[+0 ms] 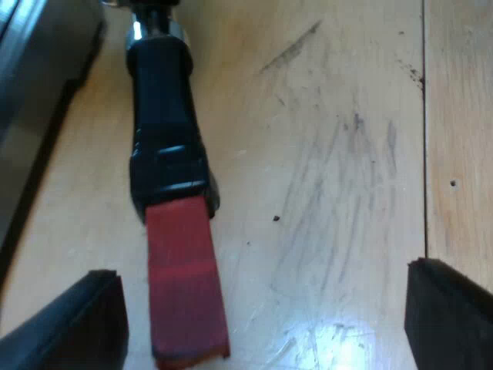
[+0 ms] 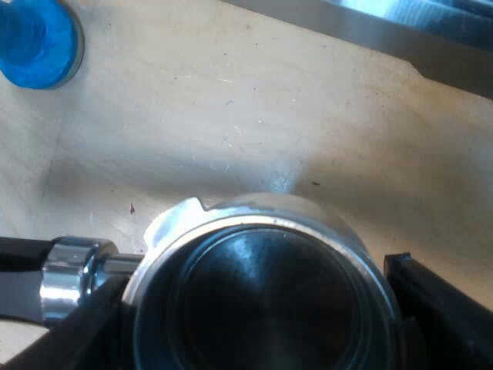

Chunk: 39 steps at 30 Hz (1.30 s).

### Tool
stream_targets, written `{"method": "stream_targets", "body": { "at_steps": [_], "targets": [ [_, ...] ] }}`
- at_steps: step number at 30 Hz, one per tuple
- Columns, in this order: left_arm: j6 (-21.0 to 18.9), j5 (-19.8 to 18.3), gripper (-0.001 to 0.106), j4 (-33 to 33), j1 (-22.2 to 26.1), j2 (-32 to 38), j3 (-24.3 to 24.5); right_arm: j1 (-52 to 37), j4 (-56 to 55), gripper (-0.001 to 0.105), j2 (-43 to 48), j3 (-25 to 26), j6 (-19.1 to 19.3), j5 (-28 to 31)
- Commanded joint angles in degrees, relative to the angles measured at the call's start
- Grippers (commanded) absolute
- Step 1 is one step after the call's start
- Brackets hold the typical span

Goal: Put the handle in the coffee machine

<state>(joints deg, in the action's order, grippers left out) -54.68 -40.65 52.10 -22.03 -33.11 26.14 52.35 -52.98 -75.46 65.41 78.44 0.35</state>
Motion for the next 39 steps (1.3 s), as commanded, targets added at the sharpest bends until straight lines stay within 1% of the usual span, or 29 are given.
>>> {"method": "stream_targets", "body": {
  "at_steps": [1,5,11,19,23,28,31,35,39],
  "targets": [
    [-0.78,0.65,0.074,-2.12,-0.81,-2.11,0.1,-0.17,0.03,0.0,1.07,0.59,-0.16,-0.35],
    [-0.78,2.13,0.074,-5.16,-0.82,-6.05,0.1,-0.17,0.03,0.0,1.07,0.59,-0.16,-0.35],
    [-0.78,2.17,0.074,-7.86,-0.82,-8.83,0.1,-0.17,0.03,0.0,1.07,0.59,-0.16,-0.35],
    [-0.78,1.34,0.074,-9.91,-0.82,-11.92,0.1,-0.17,0.03,0.0,1.07,0.59,-0.16,-0.35],
    [-0.78,0.88,0.074,-12.25,-0.82,-14.67,0.1,-0.17,0.03,0.0,1.07,0.59,-0.16,-0.35],
    [-0.34,0.9,0.074,-13.23,-0.82,-17.28,0.1,-0.17,0.03,0.0,1.07,0.59,-0.16,-0.35],
    [-0.34,-0.44,0.074,-14.59,-0.82,-18.46,0.1,-0.17,0.03,0.0,1.07,0.59,-0.16,-0.35],
    [-0.34,-0.43,0.074,-16.58,-0.82,-19.98,0.1,-0.17,0.03,0.0,1.07,0.59,-0.16,-0.35],
    [-0.34,-0.43,0.074,-16.9,-0.82,-21.67,0.1,-0.17,0.03,0.0,1.07,0.59,-0.16,-0.35]
  ]
}}
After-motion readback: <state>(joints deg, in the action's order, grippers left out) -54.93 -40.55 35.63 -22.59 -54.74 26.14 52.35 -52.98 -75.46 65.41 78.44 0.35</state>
